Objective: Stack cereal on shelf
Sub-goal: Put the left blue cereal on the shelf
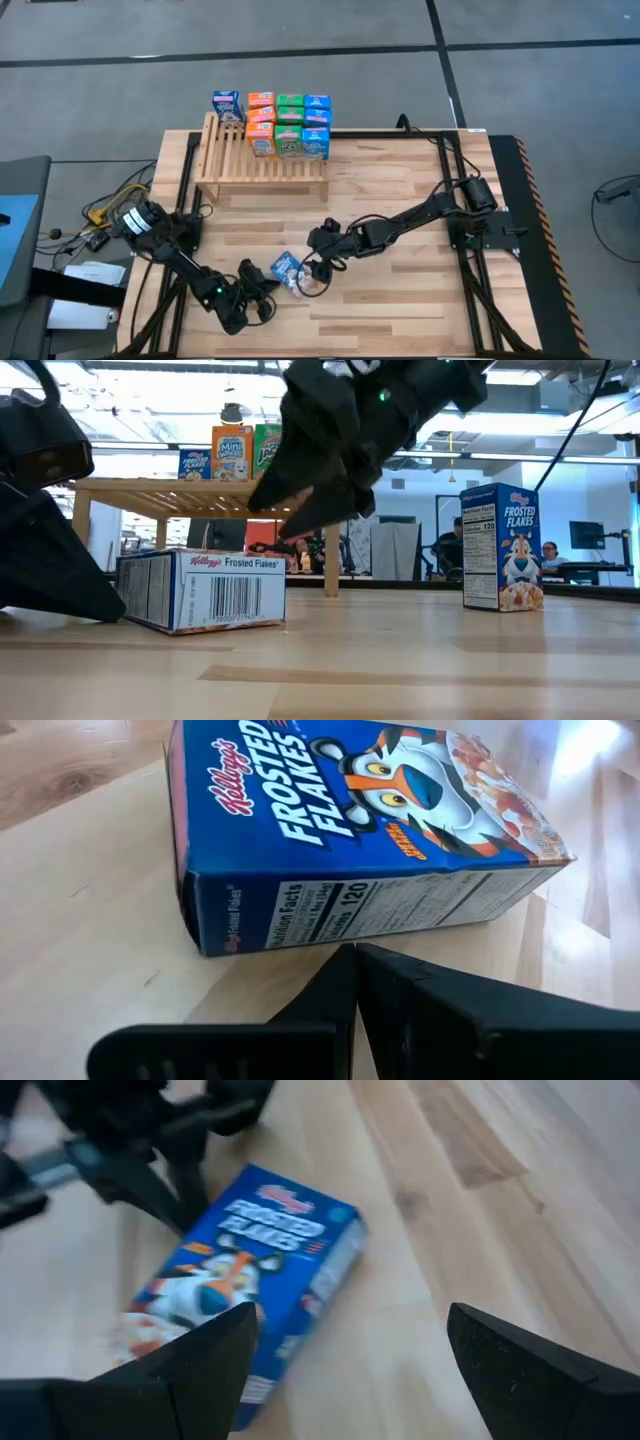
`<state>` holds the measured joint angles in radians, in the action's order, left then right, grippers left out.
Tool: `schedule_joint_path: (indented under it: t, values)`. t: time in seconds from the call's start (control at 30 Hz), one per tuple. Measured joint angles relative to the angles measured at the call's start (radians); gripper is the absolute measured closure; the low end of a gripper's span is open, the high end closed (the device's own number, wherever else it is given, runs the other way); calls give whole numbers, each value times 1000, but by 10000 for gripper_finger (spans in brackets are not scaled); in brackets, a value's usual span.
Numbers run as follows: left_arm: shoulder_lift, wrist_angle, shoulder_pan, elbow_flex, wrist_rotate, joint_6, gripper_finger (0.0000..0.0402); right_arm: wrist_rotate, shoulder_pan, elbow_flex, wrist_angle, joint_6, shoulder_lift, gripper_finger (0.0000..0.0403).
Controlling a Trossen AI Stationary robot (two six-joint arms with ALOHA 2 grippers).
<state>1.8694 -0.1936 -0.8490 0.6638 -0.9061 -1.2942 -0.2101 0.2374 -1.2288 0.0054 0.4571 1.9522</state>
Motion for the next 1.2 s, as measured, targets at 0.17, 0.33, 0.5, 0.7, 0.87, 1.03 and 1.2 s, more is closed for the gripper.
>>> schedule_joint_path:
  t: [0.17,0.33,0.5,0.7,0.87,1.03,1.2]
  values:
    - [3,31,3,21,-7,-6,401,2,46,-18,8,4,-1,51]
    - [3,52,11,21,-10,-40,401,-6,85,-18,30,-17,-1,62]
    - [2,41,22,22,-16,-52,401,-10,87,2,37,-10,-1,161]
    - [2,-7,24,22,-22,-32,401,-25,74,21,47,3,0,347]
    - [2,-7,25,22,-23,-35,402,-25,79,21,88,-18,0,381]
    - [2,-7,25,22,-23,-35,402,-26,78,21,90,-25,6,387]
    - [2,-6,26,24,-23,-36,402,9,74,11,200,-12,101,389]
